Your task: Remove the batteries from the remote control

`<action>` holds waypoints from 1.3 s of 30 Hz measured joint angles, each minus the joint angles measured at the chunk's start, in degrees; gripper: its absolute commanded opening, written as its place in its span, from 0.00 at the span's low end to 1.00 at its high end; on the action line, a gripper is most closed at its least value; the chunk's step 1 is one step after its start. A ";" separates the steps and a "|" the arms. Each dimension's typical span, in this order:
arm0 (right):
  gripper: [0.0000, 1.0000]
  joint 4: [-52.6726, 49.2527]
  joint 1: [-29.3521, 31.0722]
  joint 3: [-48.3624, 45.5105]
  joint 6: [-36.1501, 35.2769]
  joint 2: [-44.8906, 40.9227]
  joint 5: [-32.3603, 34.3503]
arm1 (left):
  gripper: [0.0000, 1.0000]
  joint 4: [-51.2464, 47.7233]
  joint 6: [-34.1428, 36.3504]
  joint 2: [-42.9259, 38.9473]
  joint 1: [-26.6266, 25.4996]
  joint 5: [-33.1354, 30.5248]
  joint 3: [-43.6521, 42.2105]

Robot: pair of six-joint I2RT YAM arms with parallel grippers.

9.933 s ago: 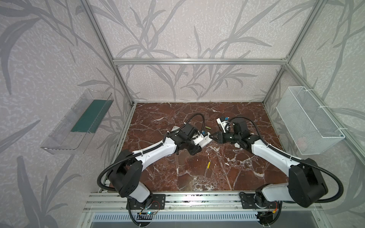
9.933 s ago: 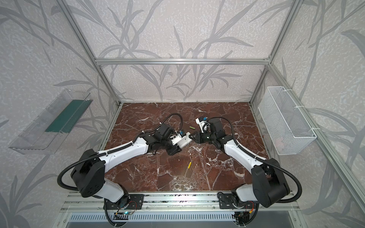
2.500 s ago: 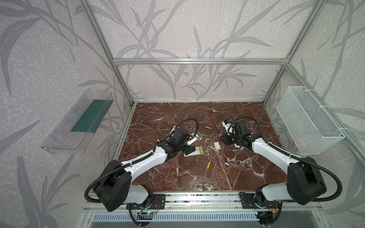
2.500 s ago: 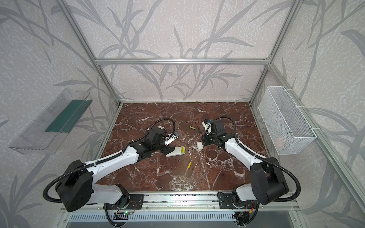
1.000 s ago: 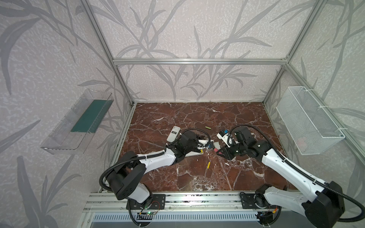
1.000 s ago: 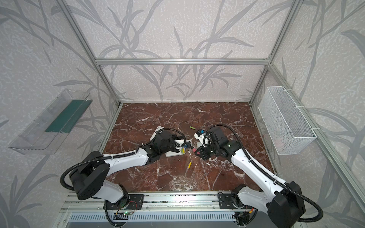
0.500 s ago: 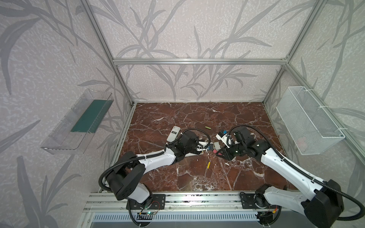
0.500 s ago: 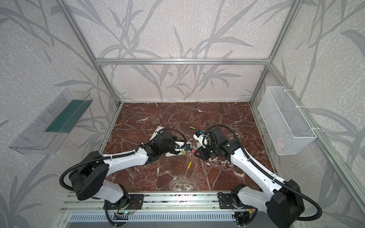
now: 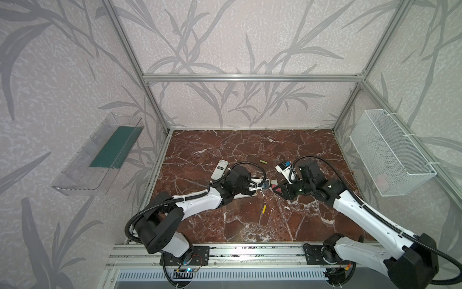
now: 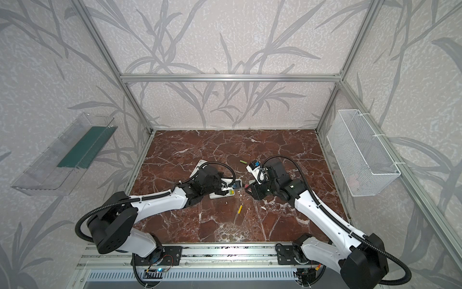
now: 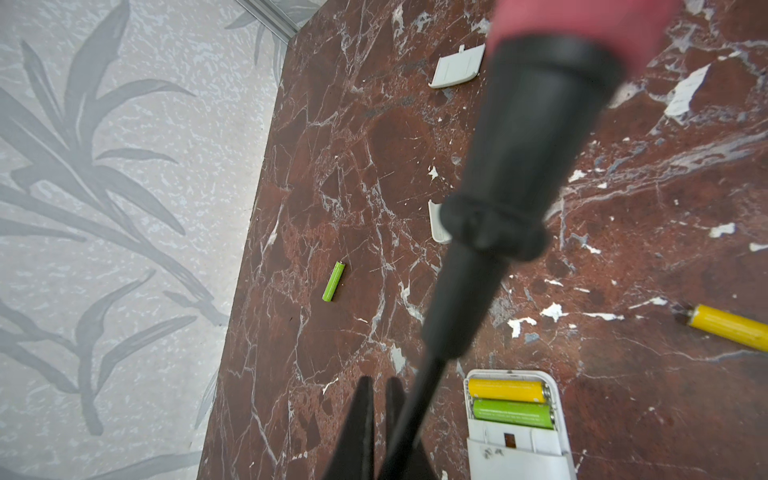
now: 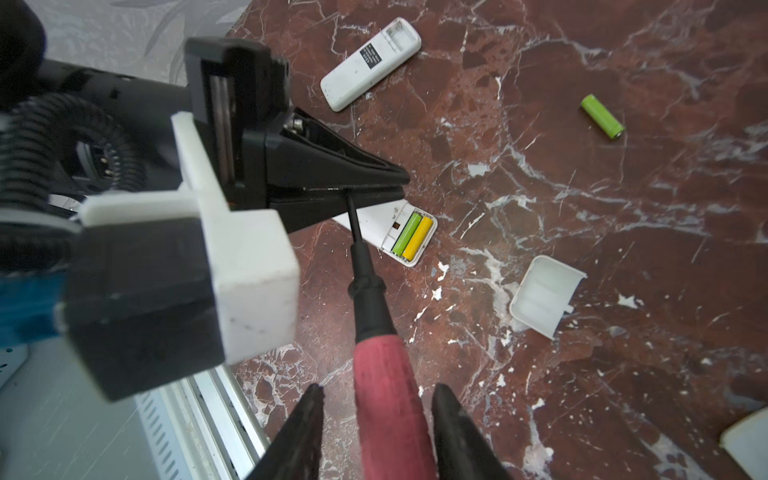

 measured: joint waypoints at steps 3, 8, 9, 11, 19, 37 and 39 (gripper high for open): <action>0.53 1.38 -0.04 -0.02 0.00 -1.36 0.96 | 0.00 0.96 -1.18 -0.11 0.15 0.85 -0.44; 0.51 2.23 -2.23 -0.02 -0.70 -1.95 -0.68 | 0.00 1.29 -2.54 -1.55 1.22 4.81 -1.90; 0.51 2.21 -2.99 -0.04 -0.90 -1.95 -1.18 | 0.00 0.98 -2.62 -1.95 1.70 5.90 -1.90; 0.50 2.19 -4.74 -0.04 -1.68 -1.95 -2.60 | 0.00 -0.15 -2.89 -3.04 2.84 8.28 -1.88; 0.50 2.12 -6.49 0.04 -4.72 -1.36 -6.73 | 0.00 -7.80 -1.90 -4.76 4.66 13.31 -0.55; 0.47 1.11 -6.51 2.19 -11.10 0.72 -13.40 | 0.00 -15.37 0.13 -4.79 5.92 17.25 0.52; 0.45 1.03 -6.51 2.12 -10.99 0.98 -13.81 | 0.00 -15.41 0.20 -4.79 5.97 17.27 0.52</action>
